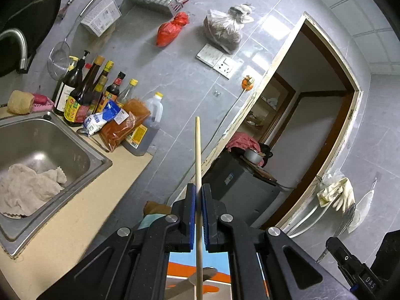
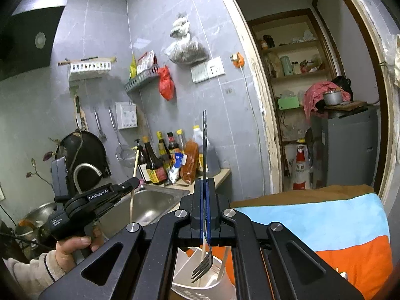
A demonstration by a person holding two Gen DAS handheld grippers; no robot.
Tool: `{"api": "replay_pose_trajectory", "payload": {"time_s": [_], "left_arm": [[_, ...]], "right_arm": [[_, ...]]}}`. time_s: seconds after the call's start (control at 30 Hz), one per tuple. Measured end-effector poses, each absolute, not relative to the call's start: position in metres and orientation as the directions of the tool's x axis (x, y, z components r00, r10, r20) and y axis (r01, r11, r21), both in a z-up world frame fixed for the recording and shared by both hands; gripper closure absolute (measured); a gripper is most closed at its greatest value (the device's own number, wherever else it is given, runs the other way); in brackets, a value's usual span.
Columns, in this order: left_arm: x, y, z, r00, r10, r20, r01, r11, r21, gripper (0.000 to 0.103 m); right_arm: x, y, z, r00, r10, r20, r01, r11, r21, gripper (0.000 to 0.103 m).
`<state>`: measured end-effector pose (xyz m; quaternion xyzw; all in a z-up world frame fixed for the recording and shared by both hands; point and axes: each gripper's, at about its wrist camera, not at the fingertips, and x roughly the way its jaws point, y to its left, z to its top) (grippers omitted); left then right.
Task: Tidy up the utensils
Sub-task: 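Lift and carry the fork and chopstick over the white caddy with both tools, then open the right tool to drop the fork in the caddy while the left releases the chopstick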
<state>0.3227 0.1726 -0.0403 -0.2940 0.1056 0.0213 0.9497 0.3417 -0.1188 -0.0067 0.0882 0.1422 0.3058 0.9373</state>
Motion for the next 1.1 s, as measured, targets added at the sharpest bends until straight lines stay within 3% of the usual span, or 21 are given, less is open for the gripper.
{"api": "replay_pose_trajectory", "payload": {"time_s": [0.6, 1.1], "left_arm": [[0.319, 0.156, -0.071, 0.969, 0.040, -0.244, -0.157, 0.864, -0.479, 0.098], [0.320, 0.150, -0.076, 0.973, 0.052, -0.224, -0.157, 0.863, -0.480, 0.098]], "right_arm": [[0.356, -0.088, -0.045, 0.733, 0.597, -0.326, -0.567, 0.801, 0.191, 0.101], [0.354, -0.086, -0.052, 0.723, 0.606, -0.331, -0.579, 0.793, 0.189, 0.101]]}}
